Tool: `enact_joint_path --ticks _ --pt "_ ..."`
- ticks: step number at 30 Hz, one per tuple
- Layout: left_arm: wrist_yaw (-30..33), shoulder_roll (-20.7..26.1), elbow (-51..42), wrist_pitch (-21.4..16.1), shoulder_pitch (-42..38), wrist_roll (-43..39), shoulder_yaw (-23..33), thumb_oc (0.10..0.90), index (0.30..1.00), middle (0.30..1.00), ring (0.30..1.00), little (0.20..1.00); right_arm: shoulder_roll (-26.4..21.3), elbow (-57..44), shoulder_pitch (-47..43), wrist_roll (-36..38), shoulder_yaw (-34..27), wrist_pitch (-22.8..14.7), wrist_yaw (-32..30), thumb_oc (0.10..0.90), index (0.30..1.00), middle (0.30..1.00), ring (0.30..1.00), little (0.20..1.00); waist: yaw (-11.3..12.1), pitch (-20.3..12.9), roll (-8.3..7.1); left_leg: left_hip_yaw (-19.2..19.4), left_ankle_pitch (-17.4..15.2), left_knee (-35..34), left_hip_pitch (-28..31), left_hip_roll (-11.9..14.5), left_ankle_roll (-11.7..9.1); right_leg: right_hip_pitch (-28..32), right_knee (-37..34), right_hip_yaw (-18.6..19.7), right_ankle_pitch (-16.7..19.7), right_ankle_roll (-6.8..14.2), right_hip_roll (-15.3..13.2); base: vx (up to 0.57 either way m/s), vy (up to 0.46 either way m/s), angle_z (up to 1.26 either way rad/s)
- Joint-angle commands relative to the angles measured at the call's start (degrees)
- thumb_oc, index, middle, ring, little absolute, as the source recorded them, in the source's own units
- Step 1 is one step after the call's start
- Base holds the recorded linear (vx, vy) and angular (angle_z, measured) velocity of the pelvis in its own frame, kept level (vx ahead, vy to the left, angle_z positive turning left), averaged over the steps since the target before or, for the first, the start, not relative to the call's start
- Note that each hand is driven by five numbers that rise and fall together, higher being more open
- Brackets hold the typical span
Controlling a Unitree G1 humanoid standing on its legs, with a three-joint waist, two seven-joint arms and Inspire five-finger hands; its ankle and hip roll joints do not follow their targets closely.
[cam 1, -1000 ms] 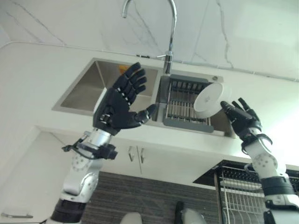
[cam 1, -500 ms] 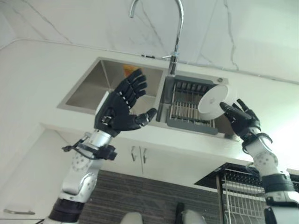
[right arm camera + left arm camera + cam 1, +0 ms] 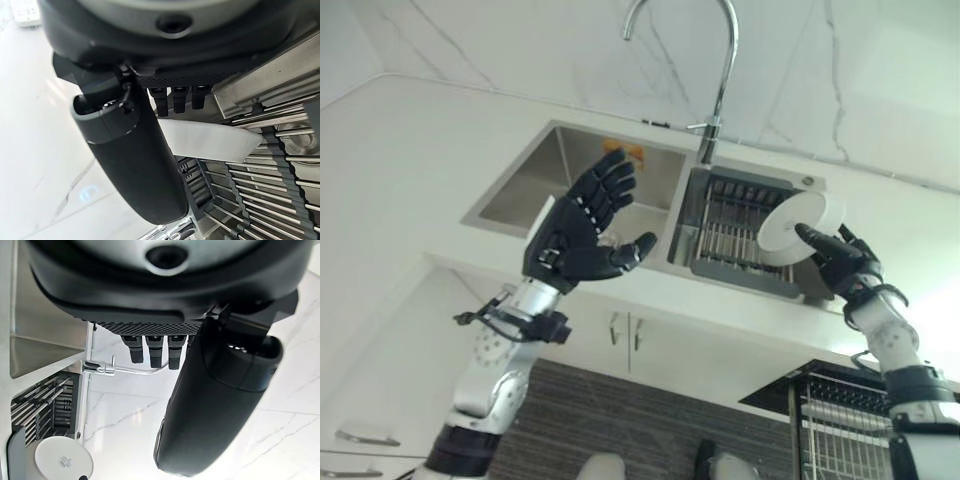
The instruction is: Place the dishes in the dishwasher.
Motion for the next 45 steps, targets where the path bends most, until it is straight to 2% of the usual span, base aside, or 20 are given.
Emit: enact_joint_path --ticks 1,9,10,11,13,14,18,25,26,32,38,45 --pt "0.94 2.72 -4.08 -5.60 -6.59 -1.77 -0.77 0.800 0.900 0.900 0.900 0.900 -4.09 0.75 -7.43 3.03 0.57 -4.18 2.07 0.800 0.900 0.900 0.900 0.900 1.56 -4.34 -0.52 3.35 -4.24 -4.65 7.65 2.03 -1.61 -3.75 3.04 -0.24 -0.04 6.72 -4.39 0.00 -0.011 0.06" --pt "1.96 3.11 -3.78 -5.77 -6.81 -1.74 -1.01 0.800 0.900 0.900 0.900 0.900 -5.26 4.95 -10.13 3.60 0.81 -5.37 1.87 0.800 0.900 0.900 0.900 0.900 2.41 -4.79 -0.28 3.11 -3.83 -4.65 7.21 2.21 -1.96 -2.81 3.04 -0.95 -1.09 6.27 -4.33 0.00 -0.005 0.06" --pt "1.92 3.14 -3.71 -5.91 -6.75 -1.82 -0.99 0.800 0.900 0.900 0.900 0.900 -5.37 5.59 -10.58 3.77 0.71 -5.55 1.57 0.747 0.820 0.820 0.820 0.820 2.59 -4.79 -0.21 3.05 -3.75 -4.65 7.13 2.23 -2.01 -2.70 3.04 -1.07 -1.22 6.19 -4.34 -0.01 0.001 0.06" --pt "2.05 3.22 -3.61 -5.96 -6.80 -1.85 -1.02 0.800 0.900 0.900 0.900 0.900 -5.42 6.48 -11.15 4.15 0.61 -5.83 1.43 0.615 0.622 0.622 0.622 0.622 2.77 -4.84 -0.15 3.03 -3.65 -4.65 7.03 2.28 -2.07 -2.55 3.04 -1.20 -1.36 6.13 -4.33 -0.02 0.002 0.07" --pt "2.40 3.22 -3.55 -5.89 -7.06 -1.87 -1.20 0.800 0.900 0.900 0.900 0.900 -5.49 7.75 -12.25 4.79 0.65 -6.10 0.58 0.525 0.488 0.488 0.488 0.488 3.09 -4.91 -0.09 2.86 -3.51 -4.65 6.87 2.28 -2.14 -2.33 3.04 -1.40 -1.63 6.00 -4.27 -0.02 0.002 0.11" --pt "2.61 3.43 -3.48 -5.98 -7.14 -2.06 -1.29 0.800 0.900 0.900 0.900 0.900 -5.83 9.02 -13.07 5.40 0.68 -6.66 -0.03 0.400 0.300 0.300 0.300 0.300 3.37 -5.01 -0.04 2.69 -3.37 -4.65 6.73 2.23 -2.23 -2.17 3.04 -1.53 -1.80 5.92 -4.22 -0.02 0.005 0.08" --pt "2.83 3.70 -3.22 -6.20 -7.25 -2.64 -1.50 0.800 0.900 0.900 0.900 0.900 -6.51 11.53 -14.92 5.82 0.37 -7.71 -1.20 0.400 0.300 0.300 0.300 0.300 3.89 -5.17 0.10 2.28 -3.13 -4.65 6.37 2.11 -2.37 -1.82 3.04 -1.76 -2.30 5.69 -4.08 -0.01 0.010 0.05" --pt "3.57 3.94 -3.02 -6.72 -6.61 -3.29 -2.15 0.800 0.900 0.900 0.900 0.900 -7.48 14.20 -17.93 4.68 0.74 -13.27 -5.91 0.400 0.300 0.300 0.300 0.300 5.16 -5.32 0.41 1.29 -2.56 -4.65 5.51 1.74 -2.55 -1.05 3.04 -1.85 -3.37 5.20 -3.62 -0.02 0.026 0.07" --pt "3.64 4.11 -3.10 -6.94 -6.24 -3.78 -2.25 0.800 0.900 0.900 0.900 0.900 -7.23 13.57 -17.93 3.38 0.41 -15.44 -7.59 0.400 0.300 0.300 0.300 0.300 5.33 -5.13 0.65 1.05 -2.43 -4.65 5.29 1.61 -2.51 -0.91 3.04 -1.69 -3.52 5.21 -3.55 -0.02 0.041 0.05" --pt "3.99 4.33 -3.27 -7.21 -5.85 -3.81 -2.27 0.800 0.900 0.900 0.900 0.900 -7.37 10.98 -17.16 -0.09 0.36 -17.37 -10.25 0.400 0.300 0.300 0.300 0.300 5.32 -4.78 0.74 0.82 -2.39 -4.65 5.14 1.29 -2.36 -0.98 3.04 -1.48 -3.49 5.38 -3.57 -0.01 0.022 0.02" --pt "3.94 4.14 -3.78 -6.99 -5.56 -3.15 -2.09 0.800 0.900 0.900 0.900 0.900 -8.08 8.08 -15.97 -6.41 0.61 -17.84 -12.26 0.400 0.300 0.300 0.300 0.300 4.83 -4.20 0.56 0.95 -2.57 -4.65 5.30 1.01 -2.04 -1.35 3.04 -0.77 -2.99 5.80 -3.63 0.00 0.000 0.00" --pt "3.60 4.57 -4.99 -7.12 -4.42 -3.22 -1.25 0.800 0.900 0.900 0.900 0.900 -11.12 3.87 -13.17 -18.42 1.36 -14.79 -15.81 0.400 0.300 0.300 0.300 0.300 3.98 -3.51 0.23 1.94 -2.66 -4.65 5.46 1.30 -1.72 -1.77 3.04 -0.58 -2.04 6.59 -4.27 0.00 0.015 -0.02"
